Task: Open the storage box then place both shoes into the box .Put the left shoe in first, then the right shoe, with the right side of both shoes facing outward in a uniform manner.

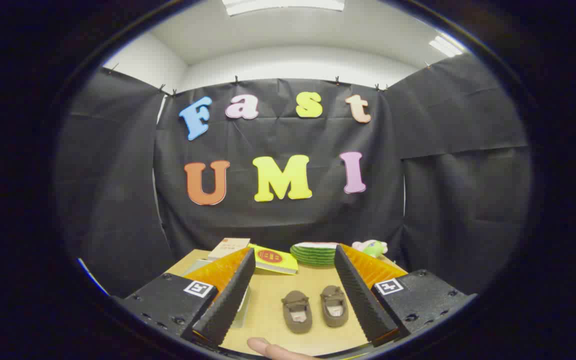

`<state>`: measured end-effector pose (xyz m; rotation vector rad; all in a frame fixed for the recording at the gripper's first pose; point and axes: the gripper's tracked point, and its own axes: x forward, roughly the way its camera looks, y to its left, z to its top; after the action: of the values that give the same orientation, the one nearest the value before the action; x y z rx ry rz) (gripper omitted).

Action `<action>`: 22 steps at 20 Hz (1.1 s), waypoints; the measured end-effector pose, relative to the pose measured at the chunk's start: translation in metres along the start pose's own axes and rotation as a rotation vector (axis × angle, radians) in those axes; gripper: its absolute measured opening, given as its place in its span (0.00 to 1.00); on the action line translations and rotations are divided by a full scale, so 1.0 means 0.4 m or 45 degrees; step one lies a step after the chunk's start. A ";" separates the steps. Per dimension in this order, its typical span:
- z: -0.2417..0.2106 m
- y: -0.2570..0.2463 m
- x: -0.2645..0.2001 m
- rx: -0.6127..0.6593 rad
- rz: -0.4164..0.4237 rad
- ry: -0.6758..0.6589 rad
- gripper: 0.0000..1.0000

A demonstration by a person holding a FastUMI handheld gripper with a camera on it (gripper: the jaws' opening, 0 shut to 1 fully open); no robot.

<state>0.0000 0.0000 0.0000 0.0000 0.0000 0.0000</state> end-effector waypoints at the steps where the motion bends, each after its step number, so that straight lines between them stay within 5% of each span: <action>1: -0.006 0.001 0.000 -0.003 0.006 0.006 1.00; 22: -0.144 -0.024 0.109 -0.001 0.000 0.166 1.00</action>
<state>0.0435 -0.0095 -0.0576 -0.0009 0.1303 0.0002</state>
